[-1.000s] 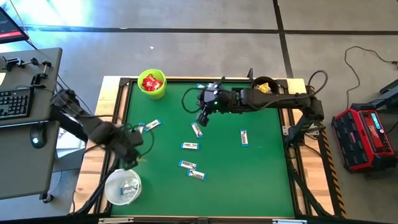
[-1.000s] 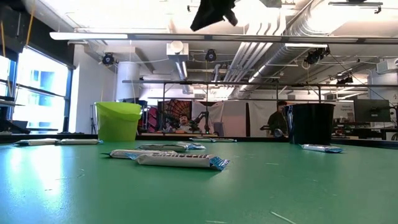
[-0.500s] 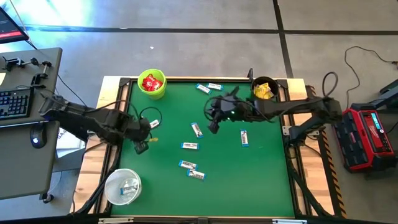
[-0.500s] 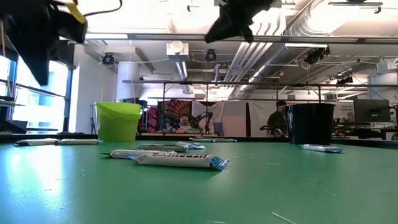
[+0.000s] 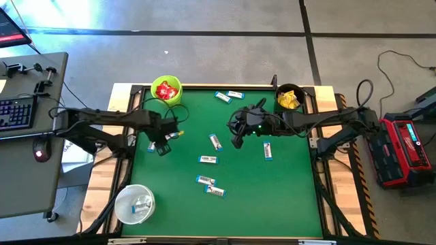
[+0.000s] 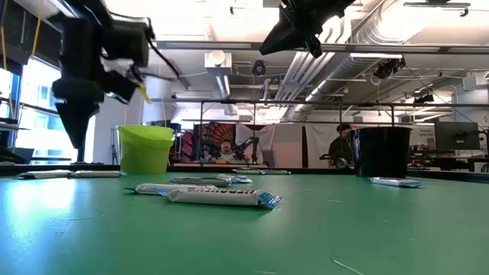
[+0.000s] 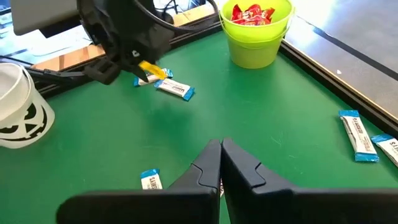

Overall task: Sort candy by brand, put in halloween buckets
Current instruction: Put the white chocolate into the white bucket

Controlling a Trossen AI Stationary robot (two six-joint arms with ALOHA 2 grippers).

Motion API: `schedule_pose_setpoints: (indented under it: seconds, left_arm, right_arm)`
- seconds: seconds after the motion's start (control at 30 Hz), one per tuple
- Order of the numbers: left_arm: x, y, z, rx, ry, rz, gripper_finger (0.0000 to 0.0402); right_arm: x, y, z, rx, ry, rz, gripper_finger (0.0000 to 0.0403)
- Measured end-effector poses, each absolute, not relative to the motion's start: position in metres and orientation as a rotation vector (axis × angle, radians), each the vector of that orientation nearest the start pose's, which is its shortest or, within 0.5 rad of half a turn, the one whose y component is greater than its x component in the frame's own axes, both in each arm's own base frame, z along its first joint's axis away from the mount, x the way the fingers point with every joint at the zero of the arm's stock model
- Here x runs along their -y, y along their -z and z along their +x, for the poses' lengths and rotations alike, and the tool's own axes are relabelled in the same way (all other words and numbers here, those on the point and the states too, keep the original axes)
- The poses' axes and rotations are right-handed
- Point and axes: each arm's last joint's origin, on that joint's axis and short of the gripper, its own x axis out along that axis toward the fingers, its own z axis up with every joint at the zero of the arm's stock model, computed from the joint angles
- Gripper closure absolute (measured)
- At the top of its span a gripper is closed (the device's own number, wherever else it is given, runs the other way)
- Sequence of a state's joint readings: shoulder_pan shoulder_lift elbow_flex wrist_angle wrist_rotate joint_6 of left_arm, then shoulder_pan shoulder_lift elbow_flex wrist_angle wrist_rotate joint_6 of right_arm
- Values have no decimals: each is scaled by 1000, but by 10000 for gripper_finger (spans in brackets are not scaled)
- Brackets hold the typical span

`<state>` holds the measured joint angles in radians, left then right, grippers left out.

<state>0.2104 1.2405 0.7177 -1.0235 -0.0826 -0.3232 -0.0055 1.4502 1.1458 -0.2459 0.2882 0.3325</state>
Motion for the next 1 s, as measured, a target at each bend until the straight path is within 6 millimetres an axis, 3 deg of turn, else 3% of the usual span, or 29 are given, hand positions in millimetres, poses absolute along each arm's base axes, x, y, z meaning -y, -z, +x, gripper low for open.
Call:
schedule_pose_setpoints:
  seconds: [0.27,0.47,0.77,1.0]
  left_arm:
    - [-62,-161,185,-1601,-510,-355,192]
    - [-75,-145,187,-1668,-550,-400,153]
    - [-83,-133,190,-1700,-509,-449,163]
    - [-84,-133,190,-1695,-482,-481,230]
  right_arm:
    - [10,-299,321,-496,374,244,403]
    - [10,-299,321,-496,374,243,403]
    - [10,-299,321,-497,376,243,403]
    - [10,-299,321,-497,376,243,403]
